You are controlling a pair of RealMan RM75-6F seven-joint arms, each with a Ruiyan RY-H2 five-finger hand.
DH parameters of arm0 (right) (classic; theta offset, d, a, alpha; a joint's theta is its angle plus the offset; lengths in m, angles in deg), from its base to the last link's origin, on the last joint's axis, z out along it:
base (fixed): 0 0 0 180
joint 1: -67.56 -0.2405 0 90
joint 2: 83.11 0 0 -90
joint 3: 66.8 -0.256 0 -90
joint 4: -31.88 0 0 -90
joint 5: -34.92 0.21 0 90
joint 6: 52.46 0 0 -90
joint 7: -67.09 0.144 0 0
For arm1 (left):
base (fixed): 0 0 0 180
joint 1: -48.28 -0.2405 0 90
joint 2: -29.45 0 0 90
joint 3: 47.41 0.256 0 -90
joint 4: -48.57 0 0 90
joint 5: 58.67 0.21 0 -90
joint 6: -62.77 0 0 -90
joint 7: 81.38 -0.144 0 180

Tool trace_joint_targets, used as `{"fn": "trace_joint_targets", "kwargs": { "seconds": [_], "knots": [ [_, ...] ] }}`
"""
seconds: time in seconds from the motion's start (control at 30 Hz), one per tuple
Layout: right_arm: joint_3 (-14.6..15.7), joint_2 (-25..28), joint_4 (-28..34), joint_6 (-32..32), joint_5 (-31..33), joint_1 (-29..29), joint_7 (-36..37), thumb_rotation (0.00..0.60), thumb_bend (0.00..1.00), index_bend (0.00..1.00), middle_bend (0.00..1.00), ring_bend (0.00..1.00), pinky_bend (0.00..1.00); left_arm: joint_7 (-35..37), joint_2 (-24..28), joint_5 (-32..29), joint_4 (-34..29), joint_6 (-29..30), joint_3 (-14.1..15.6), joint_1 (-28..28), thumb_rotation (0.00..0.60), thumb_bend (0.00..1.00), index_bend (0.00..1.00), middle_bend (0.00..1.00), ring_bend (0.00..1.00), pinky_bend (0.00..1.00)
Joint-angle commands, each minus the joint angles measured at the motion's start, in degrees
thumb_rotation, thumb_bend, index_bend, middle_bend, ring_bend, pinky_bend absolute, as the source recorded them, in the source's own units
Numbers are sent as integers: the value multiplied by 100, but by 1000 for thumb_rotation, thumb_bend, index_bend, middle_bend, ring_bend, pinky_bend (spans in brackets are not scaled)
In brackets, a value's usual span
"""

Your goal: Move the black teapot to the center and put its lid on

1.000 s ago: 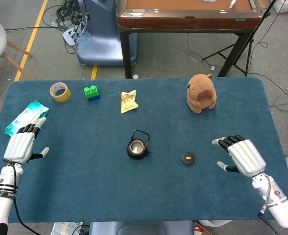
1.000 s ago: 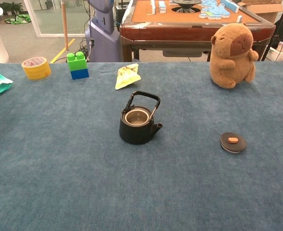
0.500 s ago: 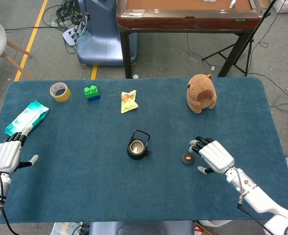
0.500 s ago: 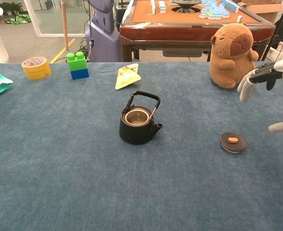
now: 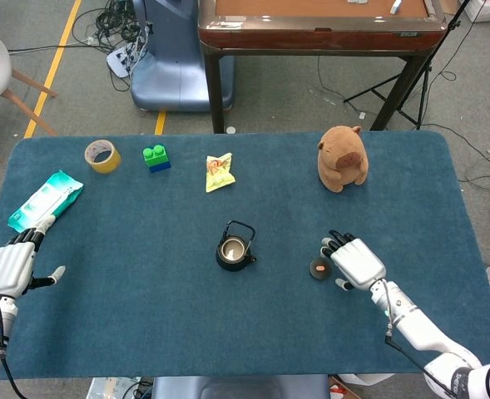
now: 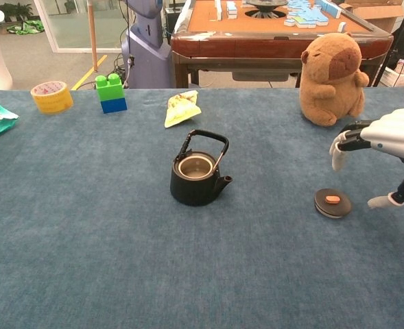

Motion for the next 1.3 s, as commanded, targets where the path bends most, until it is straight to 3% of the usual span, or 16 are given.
{"fn": "trace_joint_targets", "kwargs": {
  "seconds": [0.03,1.3],
  "knots": [
    [12,-169,-189,158,130,-123,-87,600,165,343,227,116,262,7,15,3,-2,-34,-23,-23,600,249,78,122,143,169],
    [205,-639,-576,543,855,-677,-653,600,165,343,215,103,260,234,-23,81,143,-348,-228,-281,600,250,78,122,142,169]
  ]
}}
